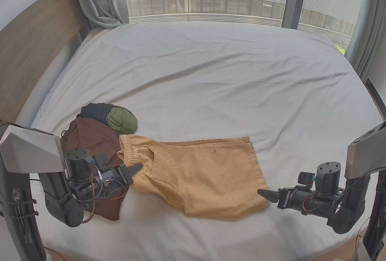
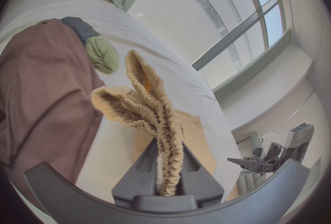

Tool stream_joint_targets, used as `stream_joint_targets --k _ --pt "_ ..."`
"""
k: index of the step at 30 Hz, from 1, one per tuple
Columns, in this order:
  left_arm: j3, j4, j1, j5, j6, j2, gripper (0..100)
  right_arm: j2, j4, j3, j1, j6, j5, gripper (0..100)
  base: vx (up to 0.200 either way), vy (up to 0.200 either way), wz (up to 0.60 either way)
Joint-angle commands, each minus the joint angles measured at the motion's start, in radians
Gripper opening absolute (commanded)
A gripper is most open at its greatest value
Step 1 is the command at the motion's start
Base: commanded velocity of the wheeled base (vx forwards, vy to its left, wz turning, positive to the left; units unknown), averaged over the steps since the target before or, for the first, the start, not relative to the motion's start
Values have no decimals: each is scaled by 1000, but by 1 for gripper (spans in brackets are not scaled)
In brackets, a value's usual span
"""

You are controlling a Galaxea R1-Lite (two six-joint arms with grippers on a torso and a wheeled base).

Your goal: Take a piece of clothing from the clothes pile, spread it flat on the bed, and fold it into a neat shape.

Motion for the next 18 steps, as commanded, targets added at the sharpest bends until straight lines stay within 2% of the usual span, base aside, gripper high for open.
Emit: stream_joint_targets --k 1,9,18 --pt "-43 0 -95 5 -1 -22 0 -2 -1 0 -2 0 1 100 0 0 0" --pt "-111 2 -196 5 -6 -8 0 -8 -1 0 -5 0 1 100 0 0 0" --pt "-181 30 -251 6 -6 2 0 -8 -1 -3 -10 0 1 100 0 0 0"
